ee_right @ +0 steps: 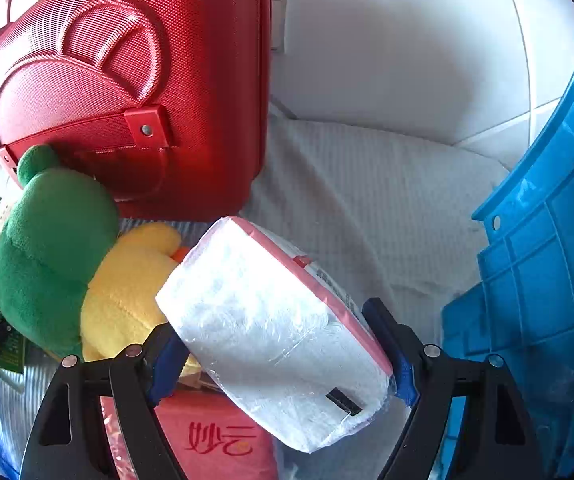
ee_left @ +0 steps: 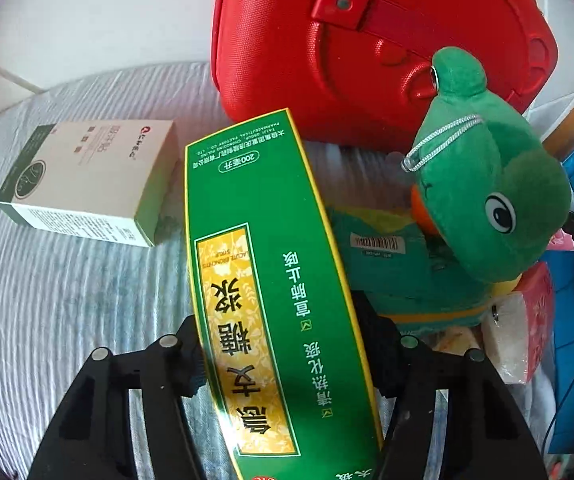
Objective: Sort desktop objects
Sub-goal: 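Lift the tissue pack with right gripper while left gripper grasps the green medicine box, then carry the green box and tissue pack with both grippers over the blue crate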
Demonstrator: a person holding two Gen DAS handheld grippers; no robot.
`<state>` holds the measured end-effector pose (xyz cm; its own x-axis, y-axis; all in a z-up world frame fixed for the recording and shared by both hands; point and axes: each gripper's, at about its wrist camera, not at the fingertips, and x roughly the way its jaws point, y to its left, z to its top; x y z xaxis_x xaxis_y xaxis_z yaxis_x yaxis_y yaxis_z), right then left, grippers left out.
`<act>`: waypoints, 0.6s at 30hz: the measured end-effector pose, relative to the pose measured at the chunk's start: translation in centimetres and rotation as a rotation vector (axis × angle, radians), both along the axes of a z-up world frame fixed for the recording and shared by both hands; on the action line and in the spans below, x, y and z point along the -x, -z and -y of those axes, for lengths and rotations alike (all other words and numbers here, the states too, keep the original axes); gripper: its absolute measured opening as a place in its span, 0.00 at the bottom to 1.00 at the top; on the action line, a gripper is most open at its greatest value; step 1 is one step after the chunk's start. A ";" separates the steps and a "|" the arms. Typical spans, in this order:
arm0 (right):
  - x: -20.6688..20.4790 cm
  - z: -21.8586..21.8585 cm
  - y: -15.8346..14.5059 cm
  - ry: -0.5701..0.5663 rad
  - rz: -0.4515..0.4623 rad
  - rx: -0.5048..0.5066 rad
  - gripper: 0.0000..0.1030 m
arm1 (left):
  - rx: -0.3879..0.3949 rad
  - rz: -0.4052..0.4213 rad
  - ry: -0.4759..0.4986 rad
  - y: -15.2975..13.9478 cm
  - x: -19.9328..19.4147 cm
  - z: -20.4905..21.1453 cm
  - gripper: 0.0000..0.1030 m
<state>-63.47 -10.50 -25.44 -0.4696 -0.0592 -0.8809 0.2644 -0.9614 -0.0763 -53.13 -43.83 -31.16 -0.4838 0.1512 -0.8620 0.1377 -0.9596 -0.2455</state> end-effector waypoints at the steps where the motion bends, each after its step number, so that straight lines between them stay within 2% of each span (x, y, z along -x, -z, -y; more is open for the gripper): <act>1: 0.1 0.1 0.1 -0.001 0.004 -0.006 0.81 | -0.004 -0.003 -0.007 -0.2 -0.2 0.2 0.58; 3: 0.4 0.5 0.5 -0.009 0.011 -0.033 0.77 | -0.007 -0.009 -0.015 -0.6 -0.8 0.3 0.57; 4: 0.4 0.7 0.6 -0.019 0.007 -0.053 0.67 | 0.000 -0.009 -0.009 -0.7 -1.2 0.1 0.57; 7: -0.9 1.7 0.3 -0.030 -0.015 -0.069 0.56 | 0.016 -0.031 0.010 -1.9 -2.7 -0.5 0.57; 11: -3.6 1.7 -0.8 -0.036 -0.056 -0.062 0.55 | 0.053 -0.078 0.018 -4.3 -5.0 -1.0 0.57; 15: -7.3 1.2 -3.5 -0.023 -0.111 -0.006 0.55 | 0.102 -0.124 0.022 -6.9 -7.7 -1.8 0.57; 18: -10.9 1.2 -5.9 -0.025 -0.157 0.025 0.55 | 0.107 -0.151 0.024 -8.6 -9.6 -2.3 0.57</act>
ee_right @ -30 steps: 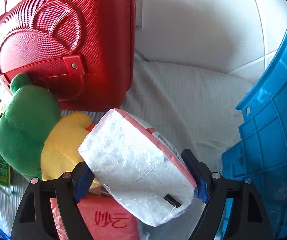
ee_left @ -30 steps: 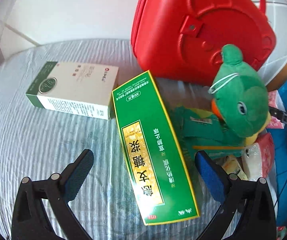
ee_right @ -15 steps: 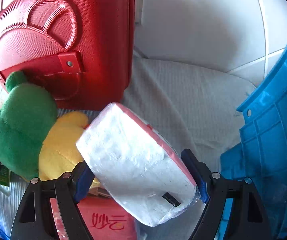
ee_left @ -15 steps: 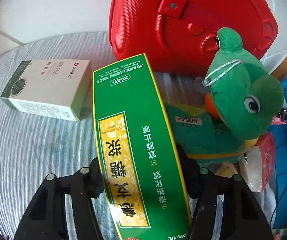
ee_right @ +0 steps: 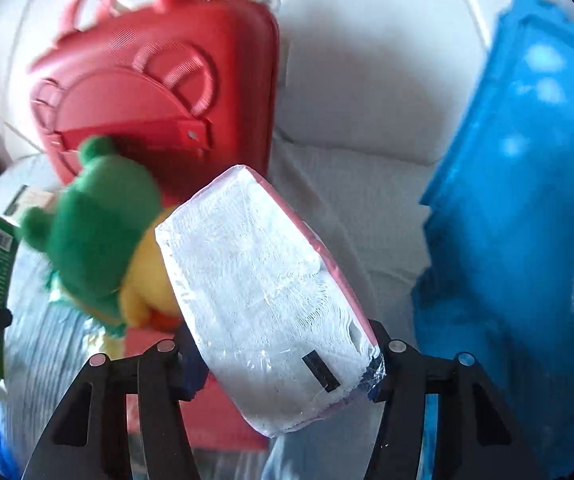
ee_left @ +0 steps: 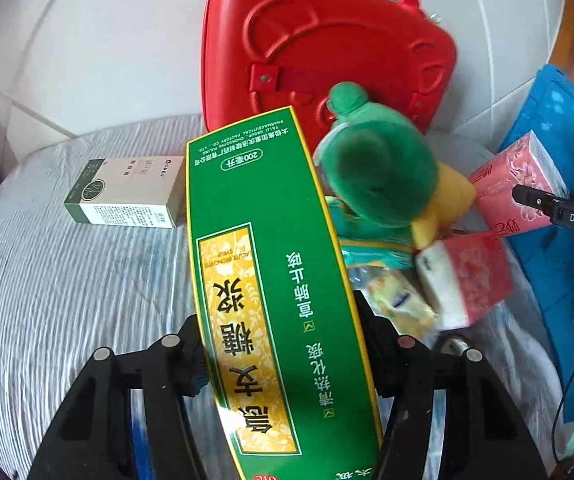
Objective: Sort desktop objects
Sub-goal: 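Carry the green box and tissue pack with both grippers over the blue crate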
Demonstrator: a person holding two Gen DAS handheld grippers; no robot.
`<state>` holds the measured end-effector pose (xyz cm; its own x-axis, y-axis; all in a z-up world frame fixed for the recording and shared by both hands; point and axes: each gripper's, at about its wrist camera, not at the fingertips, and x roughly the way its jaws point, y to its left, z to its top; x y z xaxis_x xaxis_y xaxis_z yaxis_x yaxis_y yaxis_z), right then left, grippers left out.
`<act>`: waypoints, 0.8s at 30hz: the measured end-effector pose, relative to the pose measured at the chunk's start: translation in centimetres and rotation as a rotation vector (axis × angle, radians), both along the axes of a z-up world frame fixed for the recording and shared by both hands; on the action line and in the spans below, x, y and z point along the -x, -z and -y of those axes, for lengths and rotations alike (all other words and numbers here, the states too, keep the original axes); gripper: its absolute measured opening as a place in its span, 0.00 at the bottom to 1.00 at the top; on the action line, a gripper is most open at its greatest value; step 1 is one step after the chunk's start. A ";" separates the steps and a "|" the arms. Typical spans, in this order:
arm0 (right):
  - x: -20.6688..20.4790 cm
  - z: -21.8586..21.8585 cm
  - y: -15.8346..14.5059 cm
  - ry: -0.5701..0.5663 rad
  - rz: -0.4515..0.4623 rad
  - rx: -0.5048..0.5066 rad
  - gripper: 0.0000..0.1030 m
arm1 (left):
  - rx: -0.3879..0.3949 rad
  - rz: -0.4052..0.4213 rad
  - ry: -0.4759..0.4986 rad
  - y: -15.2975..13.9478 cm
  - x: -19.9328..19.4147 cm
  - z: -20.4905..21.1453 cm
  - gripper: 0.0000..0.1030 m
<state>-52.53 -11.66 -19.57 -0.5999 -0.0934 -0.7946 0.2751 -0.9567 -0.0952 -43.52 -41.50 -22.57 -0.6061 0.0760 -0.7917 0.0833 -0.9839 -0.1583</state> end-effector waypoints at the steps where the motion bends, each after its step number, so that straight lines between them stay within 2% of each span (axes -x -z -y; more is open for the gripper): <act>1: -1.2 -0.1 -0.7 0.001 -0.009 0.022 0.55 | 0.005 -0.011 -0.001 -0.6 -0.5 -0.1 0.57; 2: -2.3 -0.4 -1.4 -0.002 -0.017 0.048 0.55 | 0.007 -0.023 -0.006 -1.0 0.3 -0.6 0.57; 5: -3.2 -2.4 -2.5 -0.020 -0.047 0.102 0.55 | 0.033 -0.065 -0.010 -2.1 -3.2 -3.7 0.57; 6: -4.2 -3.4 -1.9 -0.026 -0.058 0.117 0.55 | 0.049 -0.078 -0.016 -0.8 -4.5 -6.0 0.57; 12: -13.2 -5.1 -4.0 -0.073 -0.112 0.217 0.55 | 0.137 -0.163 -0.047 -5.5 -9.2 -9.4 0.57; 14: -14.6 -4.5 -4.4 -0.085 -0.145 0.238 0.55 | 0.170 -0.199 -0.067 -7.3 -11.1 -10.1 0.57; 17: -17.4 -4.6 -7.0 -0.105 -0.200 0.274 0.55 | 0.218 -0.249 -0.083 -9.8 -13.4 -11.4 0.57; 24: -22.0 -6.8 -11.7 -0.160 -0.300 0.325 0.55 | 0.325 -0.362 -0.114 -13.5 -17.4 -15.0 0.57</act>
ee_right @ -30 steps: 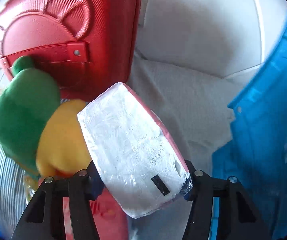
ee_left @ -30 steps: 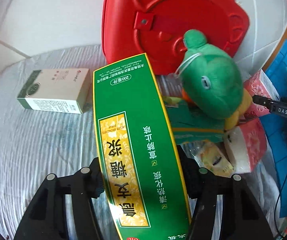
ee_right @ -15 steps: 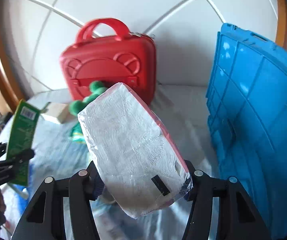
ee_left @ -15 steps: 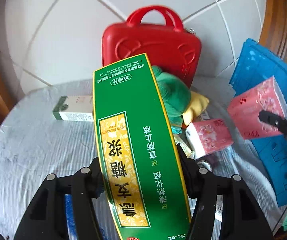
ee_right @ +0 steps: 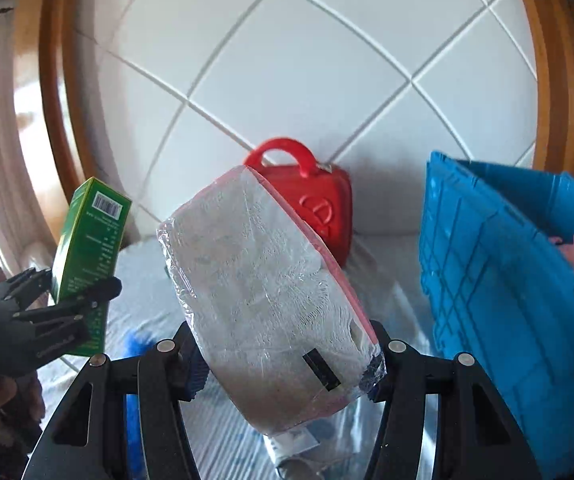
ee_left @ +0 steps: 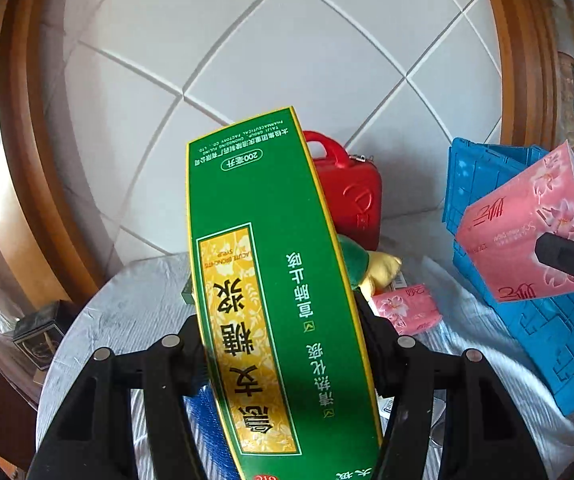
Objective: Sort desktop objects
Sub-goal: 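Carry the green box and tissue pack with both grippers over the blue crate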
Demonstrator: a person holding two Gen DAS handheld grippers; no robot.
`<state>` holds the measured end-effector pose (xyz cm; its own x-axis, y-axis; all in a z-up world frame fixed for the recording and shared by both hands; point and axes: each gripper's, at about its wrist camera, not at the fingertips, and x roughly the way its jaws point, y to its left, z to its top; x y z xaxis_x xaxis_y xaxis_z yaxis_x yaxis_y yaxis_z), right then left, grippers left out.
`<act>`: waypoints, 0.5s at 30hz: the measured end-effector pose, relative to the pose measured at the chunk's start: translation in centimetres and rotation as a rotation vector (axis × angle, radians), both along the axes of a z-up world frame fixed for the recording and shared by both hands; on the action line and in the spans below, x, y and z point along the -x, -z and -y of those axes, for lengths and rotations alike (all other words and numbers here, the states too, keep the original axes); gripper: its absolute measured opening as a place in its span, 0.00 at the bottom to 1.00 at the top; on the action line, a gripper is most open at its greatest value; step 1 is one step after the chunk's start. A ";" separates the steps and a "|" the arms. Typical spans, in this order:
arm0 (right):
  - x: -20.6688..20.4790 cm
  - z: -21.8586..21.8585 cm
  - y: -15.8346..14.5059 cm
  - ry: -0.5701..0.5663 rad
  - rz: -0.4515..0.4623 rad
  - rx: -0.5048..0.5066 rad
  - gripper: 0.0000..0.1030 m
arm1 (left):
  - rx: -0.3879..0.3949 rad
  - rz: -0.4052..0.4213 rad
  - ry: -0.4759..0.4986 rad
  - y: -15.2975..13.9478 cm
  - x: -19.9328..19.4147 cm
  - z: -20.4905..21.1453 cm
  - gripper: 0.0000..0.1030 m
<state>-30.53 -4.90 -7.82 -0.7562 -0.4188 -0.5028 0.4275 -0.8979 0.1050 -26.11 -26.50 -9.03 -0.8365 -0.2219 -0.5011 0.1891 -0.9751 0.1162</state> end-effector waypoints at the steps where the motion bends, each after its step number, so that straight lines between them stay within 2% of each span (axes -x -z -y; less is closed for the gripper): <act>1: -0.9 -0.5 -0.5 -0.003 -0.013 0.006 0.55 | 0.014 -0.015 -0.003 -0.4 -0.4 -0.6 0.57; 7: -5.4 -3.5 -3.4 0.018 -0.079 0.035 0.55 | 0.059 -0.094 0.026 -2.5 -2.9 -3.8 0.57; 10: -7.6 -4.5 -4.9 0.053 -0.110 0.048 0.55 | 0.085 -0.122 0.070 -3.7 -3.8 -5.4 0.57; 15: -11.0 -5.5 -7.0 0.126 -0.139 0.056 0.56 | 0.087 -0.154 0.166 -5.7 -5.2 -7.5 0.57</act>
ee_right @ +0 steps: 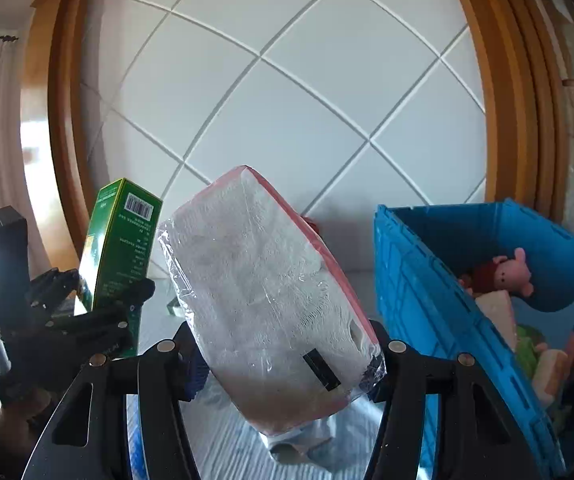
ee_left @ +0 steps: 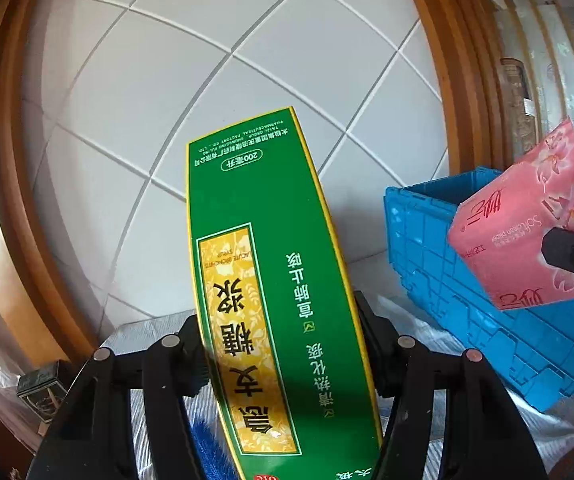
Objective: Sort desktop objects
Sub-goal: 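Carry the green box and tissue pack with both grippers over the blue crate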
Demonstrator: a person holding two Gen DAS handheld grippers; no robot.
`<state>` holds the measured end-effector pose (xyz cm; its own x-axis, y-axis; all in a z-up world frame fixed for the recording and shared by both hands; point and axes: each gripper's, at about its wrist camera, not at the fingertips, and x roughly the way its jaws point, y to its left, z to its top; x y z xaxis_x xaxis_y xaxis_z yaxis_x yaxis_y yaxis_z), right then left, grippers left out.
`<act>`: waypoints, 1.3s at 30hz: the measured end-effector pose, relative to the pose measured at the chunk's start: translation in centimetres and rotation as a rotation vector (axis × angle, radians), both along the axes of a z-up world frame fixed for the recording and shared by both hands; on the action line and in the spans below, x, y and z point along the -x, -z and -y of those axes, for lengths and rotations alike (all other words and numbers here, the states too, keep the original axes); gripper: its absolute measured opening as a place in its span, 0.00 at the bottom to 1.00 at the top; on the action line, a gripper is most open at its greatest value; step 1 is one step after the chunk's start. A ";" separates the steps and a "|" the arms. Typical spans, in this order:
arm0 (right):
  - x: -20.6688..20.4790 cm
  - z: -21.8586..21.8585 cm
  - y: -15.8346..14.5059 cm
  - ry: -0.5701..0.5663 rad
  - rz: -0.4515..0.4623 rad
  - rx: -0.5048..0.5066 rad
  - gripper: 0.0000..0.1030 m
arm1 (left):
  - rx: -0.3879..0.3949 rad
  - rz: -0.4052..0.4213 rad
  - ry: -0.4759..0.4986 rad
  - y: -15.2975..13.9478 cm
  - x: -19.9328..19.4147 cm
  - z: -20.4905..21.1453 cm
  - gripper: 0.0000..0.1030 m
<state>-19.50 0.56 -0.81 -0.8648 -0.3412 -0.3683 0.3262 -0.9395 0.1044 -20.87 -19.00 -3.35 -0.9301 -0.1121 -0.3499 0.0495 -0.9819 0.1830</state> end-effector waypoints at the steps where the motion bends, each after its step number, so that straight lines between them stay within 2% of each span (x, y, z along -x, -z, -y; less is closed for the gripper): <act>1: -0.7 -0.2 -0.4 0.016 -0.004 0.007 0.56 | 0.007 -0.006 0.021 -0.3 -0.3 -0.4 0.57; 11: -6.7 -1.7 -2.2 0.165 -0.031 0.015 0.56 | 0.016 -0.030 0.186 -1.2 -2.7 -3.4 0.57; 17: -8.4 -2.8 -2.9 0.215 -0.048 0.019 0.56 | 0.023 -0.023 0.235 -1.2 -3.7 -5.3 0.57; 26: -7.9 -7.2 -3.9 0.232 -0.090 0.043 0.56 | 0.059 -0.031 0.253 -2.2 -2.9 -10.0 0.57; 39: -6.9 -18.0 -5.8 0.243 -0.123 0.059 0.56 | 0.064 -0.058 0.278 -2.9 1.1 -20.5 0.57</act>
<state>-12.63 18.60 4.99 -0.9610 -0.1356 -0.2409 0.1053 -0.9853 0.1348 -21.94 1.50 -0.43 -0.9465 0.1292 -0.2958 -0.2073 -0.9458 0.2501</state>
